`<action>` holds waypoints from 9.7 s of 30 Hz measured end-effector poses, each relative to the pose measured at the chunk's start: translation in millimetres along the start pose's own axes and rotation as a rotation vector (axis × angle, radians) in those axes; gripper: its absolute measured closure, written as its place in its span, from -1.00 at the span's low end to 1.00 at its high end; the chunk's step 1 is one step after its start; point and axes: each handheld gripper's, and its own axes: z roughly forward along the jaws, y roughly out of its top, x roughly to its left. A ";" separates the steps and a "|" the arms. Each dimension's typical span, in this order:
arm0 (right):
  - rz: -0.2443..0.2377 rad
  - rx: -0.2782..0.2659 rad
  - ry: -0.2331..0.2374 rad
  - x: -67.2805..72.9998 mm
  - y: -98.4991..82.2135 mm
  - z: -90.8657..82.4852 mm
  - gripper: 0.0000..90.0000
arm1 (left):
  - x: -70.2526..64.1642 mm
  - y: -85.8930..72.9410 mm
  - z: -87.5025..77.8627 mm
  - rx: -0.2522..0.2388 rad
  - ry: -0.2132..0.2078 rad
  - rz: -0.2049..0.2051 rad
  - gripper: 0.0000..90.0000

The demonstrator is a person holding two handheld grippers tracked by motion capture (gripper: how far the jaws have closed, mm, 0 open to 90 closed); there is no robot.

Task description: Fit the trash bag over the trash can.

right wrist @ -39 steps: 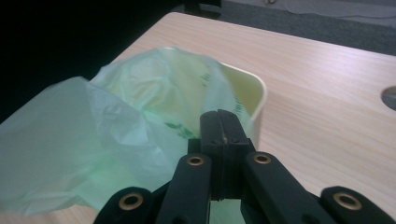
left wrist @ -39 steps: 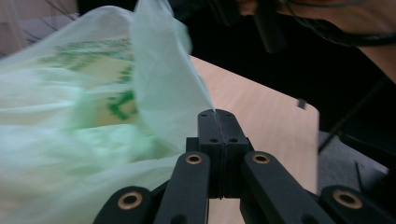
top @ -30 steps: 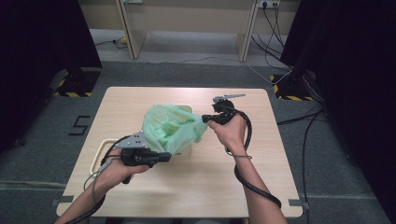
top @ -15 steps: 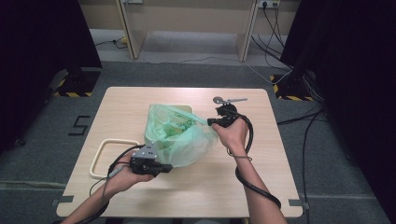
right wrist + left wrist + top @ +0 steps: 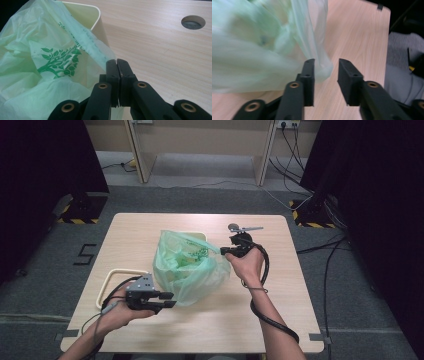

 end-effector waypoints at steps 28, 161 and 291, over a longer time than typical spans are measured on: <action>-0.014 -0.034 0.007 7.6 1.9 -0.5 1.00 | 144.1 56.3 -1.1 -0.090 0.172 -0.469 0.01; -0.195 0.053 0.017 32.3 58.4 30.1 -0.30 | 132.4 67.2 -12.0 -0.060 0.375 -0.358 -0.51; -0.109 -0.016 0.080 29.2 68.4 17.2 0.10 | 96.5 112.8 55.8 0.042 0.449 -0.150 -0.15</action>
